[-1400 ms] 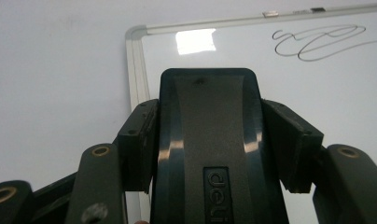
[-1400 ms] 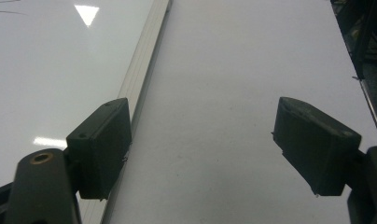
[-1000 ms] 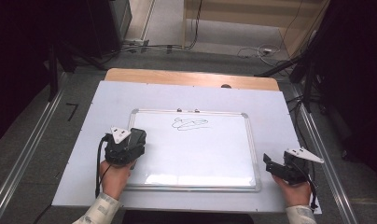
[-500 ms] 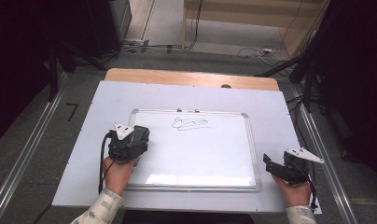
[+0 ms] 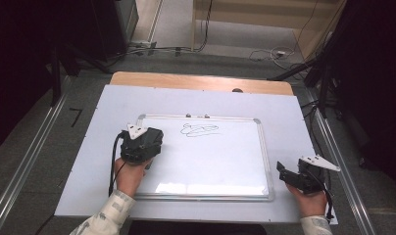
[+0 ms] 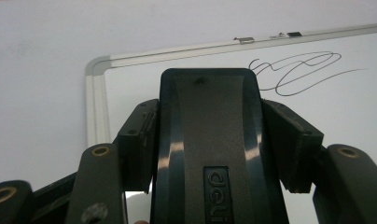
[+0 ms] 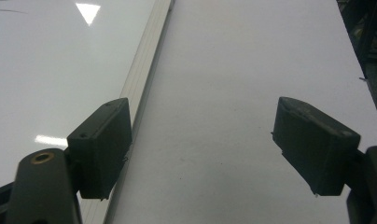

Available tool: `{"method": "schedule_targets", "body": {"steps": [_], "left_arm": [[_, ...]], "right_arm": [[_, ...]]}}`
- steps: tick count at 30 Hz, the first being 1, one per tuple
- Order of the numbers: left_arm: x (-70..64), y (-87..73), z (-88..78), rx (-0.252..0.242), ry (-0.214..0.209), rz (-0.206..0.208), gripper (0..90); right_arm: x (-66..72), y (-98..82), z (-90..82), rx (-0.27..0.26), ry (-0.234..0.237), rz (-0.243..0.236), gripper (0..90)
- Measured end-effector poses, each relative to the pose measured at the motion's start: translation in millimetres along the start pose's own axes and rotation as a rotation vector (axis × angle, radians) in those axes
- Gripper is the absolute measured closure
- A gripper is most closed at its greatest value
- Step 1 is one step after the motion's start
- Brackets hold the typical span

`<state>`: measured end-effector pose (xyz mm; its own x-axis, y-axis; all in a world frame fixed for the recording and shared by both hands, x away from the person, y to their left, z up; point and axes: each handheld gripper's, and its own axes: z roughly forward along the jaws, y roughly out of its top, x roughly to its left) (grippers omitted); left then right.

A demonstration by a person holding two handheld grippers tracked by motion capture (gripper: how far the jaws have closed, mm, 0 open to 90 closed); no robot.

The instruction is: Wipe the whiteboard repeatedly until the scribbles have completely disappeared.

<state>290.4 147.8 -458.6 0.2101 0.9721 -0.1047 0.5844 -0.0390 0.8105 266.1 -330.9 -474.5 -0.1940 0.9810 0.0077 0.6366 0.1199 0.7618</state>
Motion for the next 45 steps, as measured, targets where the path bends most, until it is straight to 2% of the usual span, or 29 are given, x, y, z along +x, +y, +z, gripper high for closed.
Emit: {"method": "schedule_targets", "body": {"steps": [2, 7, 19, 30, 45], "left_arm": [[-1.9, 3.7, 7.1, 0.01, -0.021, 0.002, 41.1], [-7.1, 10.5, 15.5, 0.016, -0.027, 0.028, 41.1], [-8.7, 24.5, 33.8, 0.03, -0.058, 0.018, 41.2], [-12.0, 34.9, 53.6, 0.048, -0.068, 0.031, 41.2], [-18.8, 40.5, 76.6, 0.071, -0.069, 0.055, 41.2]], "right_arm": [[0.6, -0.1, -0.1, 0.001, 0.001, -0.001, 18.3], [0.5, -0.1, -0.1, 0.0, 0.003, -0.004, 18.2], [0.8, -0.2, 0.4, 0.002, 0.004, -0.004, 18.3], [0.8, -0.2, 0.4, 0.002, 0.005, -0.005, 18.3], [0.5, -0.2, 0.4, 0.004, 0.007, -0.002, 18.3]]}}
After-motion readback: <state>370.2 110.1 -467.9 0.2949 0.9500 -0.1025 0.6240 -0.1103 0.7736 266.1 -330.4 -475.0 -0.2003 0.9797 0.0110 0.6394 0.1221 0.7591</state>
